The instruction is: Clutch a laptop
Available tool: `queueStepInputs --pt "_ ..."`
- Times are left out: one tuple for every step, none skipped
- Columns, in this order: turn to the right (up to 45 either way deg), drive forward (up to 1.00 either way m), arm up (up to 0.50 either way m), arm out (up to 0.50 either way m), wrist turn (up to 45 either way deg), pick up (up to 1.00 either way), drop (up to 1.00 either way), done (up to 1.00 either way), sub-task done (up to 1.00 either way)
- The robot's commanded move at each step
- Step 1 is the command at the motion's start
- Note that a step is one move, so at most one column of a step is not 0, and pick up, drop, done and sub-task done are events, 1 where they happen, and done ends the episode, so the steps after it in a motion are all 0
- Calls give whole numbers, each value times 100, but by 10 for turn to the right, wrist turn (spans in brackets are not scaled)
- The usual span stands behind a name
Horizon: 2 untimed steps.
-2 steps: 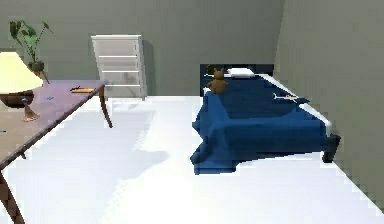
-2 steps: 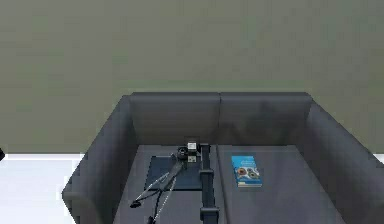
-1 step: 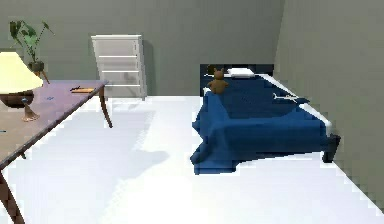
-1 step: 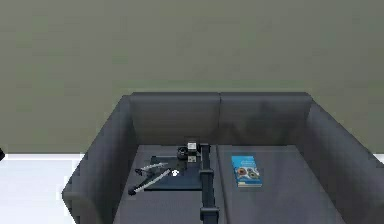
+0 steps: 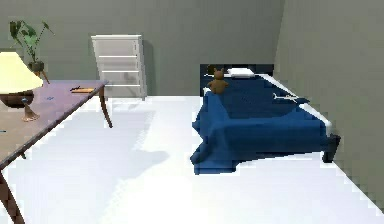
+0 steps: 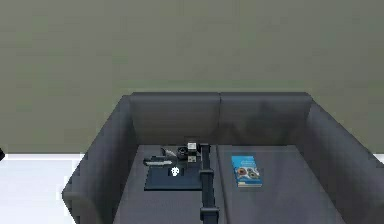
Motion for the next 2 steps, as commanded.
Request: queueStepInputs --pt "0 0 0 0 360 0 0 0 0" --pt "0 0 -30 0 0 0 0 0 0"
